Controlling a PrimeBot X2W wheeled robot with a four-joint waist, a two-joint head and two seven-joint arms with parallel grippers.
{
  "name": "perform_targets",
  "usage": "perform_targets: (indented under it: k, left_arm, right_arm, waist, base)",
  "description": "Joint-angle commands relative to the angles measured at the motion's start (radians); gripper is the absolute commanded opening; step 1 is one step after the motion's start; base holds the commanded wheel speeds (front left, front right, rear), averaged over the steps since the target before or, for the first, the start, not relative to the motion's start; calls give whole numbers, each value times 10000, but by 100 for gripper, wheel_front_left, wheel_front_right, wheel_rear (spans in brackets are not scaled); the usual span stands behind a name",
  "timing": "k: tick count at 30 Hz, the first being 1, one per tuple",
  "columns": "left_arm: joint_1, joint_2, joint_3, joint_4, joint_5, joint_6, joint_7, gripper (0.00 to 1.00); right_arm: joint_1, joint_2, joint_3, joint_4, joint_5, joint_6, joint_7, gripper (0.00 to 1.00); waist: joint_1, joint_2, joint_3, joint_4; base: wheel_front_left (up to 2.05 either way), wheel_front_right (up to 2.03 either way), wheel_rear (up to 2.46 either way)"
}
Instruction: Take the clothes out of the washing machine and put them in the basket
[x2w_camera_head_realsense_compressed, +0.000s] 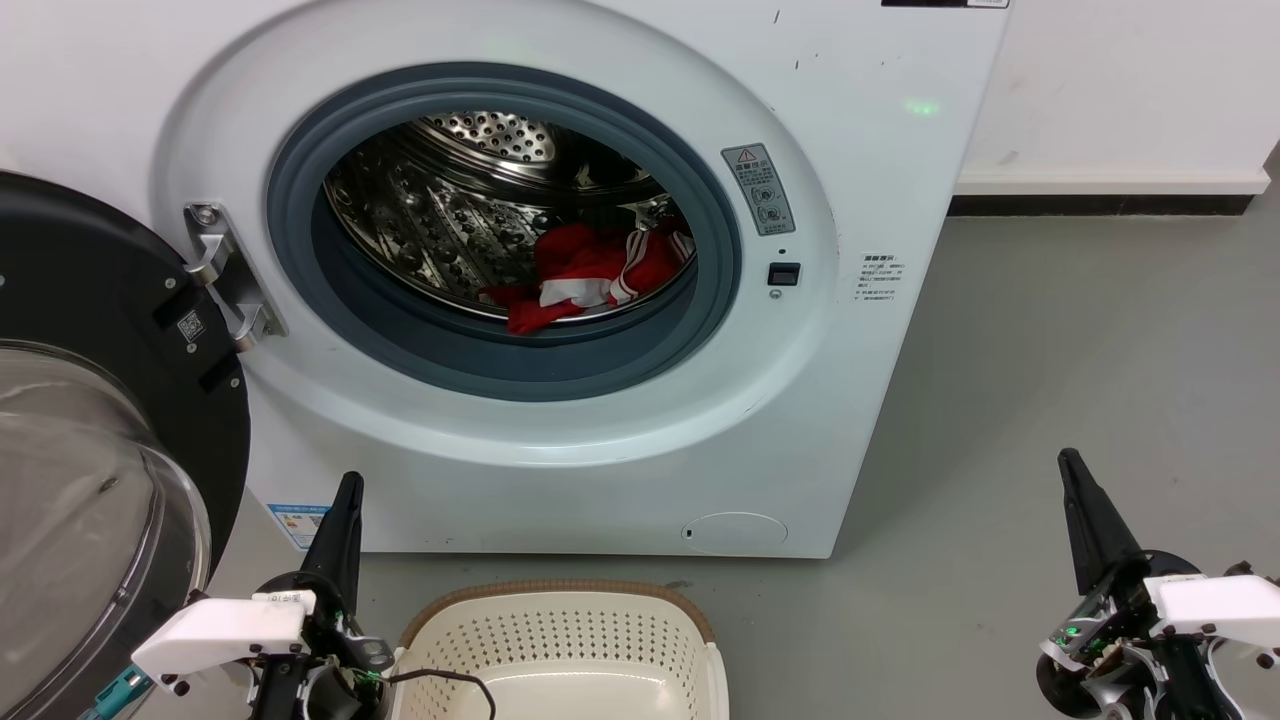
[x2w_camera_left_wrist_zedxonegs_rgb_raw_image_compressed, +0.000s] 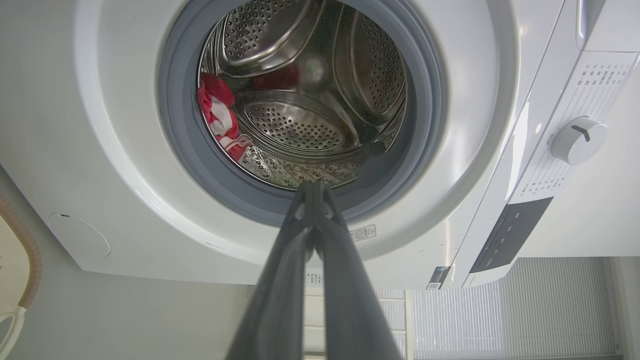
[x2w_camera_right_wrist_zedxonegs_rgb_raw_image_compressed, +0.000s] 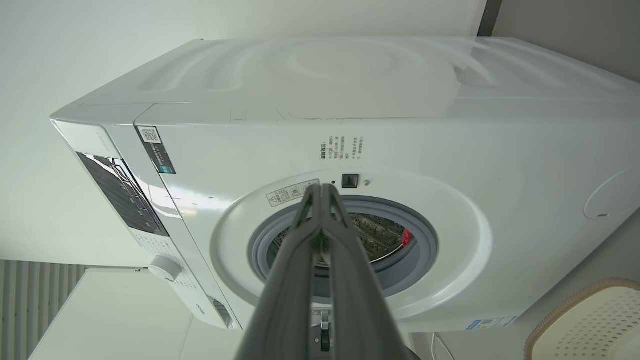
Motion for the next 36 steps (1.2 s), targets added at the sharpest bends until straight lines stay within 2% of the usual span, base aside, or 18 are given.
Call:
perform_targets:
  k: [1,2,3,11,17,36]
  left_arm:
    - [-56,-7,15,-5,-18,-23,17,0]
    - [-56,-7,15,-5,-18,-23,17,0]
    - [-1,0,-3,0,1,0,-1,100]
    - [0,-5,-303,124,133,2,-275,100]
    - [-127,95,-566,24,652,2,-610,100]
    - [-376,91,-862,-397,4623,1,-1417,100]
  right_arm:
    - [-119,31,6,8,-50,-4,1,0]
    - [-119,31,6,8,-49,-4,1,0]
    - [0,0,-1,-1,-1,0,-3,100]
    - [143,3,213,2,-117,-2,-312,100]
    - [170,4,292,-221,-614,-2,-608,100]
    - [325,7,564,-919,-5421,-2,-1415,100]
  waist:
    - [0,0,0,0]
    - [0,0,0,0]
    - [0,0,0,0]
    - [0,0,8,4]
    - [0,0,15,25]
    - [0,0,-15,168]
  base:
    - [0,0,0]
    - [0,0,0]
    - [0,0,0]
    - [0,0,0]
    - [0,0,0]
    - [0,0,0]
